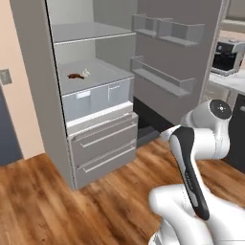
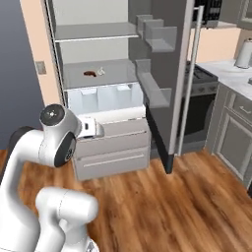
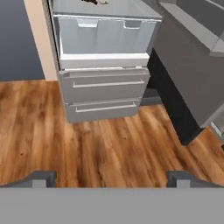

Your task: Take the cheese, chicken drumstick, and garlic from the fridge and place them on the plate on the dining counter to create an appetizer plate.

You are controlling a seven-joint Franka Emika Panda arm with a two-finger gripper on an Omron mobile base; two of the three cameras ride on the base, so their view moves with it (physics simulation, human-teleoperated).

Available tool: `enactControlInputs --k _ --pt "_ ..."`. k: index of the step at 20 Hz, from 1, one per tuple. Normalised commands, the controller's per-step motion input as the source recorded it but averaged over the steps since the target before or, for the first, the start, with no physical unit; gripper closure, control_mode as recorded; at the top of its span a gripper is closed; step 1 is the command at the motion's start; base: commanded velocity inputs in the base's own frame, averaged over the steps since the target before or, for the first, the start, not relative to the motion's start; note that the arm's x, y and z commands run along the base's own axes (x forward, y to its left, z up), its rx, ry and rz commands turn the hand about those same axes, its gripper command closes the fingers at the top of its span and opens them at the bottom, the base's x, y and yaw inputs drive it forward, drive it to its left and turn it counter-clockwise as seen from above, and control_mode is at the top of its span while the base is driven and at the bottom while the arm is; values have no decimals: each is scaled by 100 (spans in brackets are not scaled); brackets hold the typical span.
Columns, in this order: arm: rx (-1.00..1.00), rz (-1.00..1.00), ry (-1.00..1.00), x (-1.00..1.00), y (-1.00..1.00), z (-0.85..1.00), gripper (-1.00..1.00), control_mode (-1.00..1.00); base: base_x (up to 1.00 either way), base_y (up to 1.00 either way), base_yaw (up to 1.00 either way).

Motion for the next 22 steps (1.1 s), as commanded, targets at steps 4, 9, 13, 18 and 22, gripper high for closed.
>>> enactControlInputs --k 4,9,13,18,22 --pt "0 0 0 0 0 0 -100 100 100 -58 28" --pt "0 0 0 0 0 0 -100 100 100 29 20" --pt "0 0 0 0 0 0 -100 100 100 77 1" --pt "0 0 0 0 0 0 -100 100 100 5 0" --pt "0 0 0 0 0 0 -100 100 100 0 12"
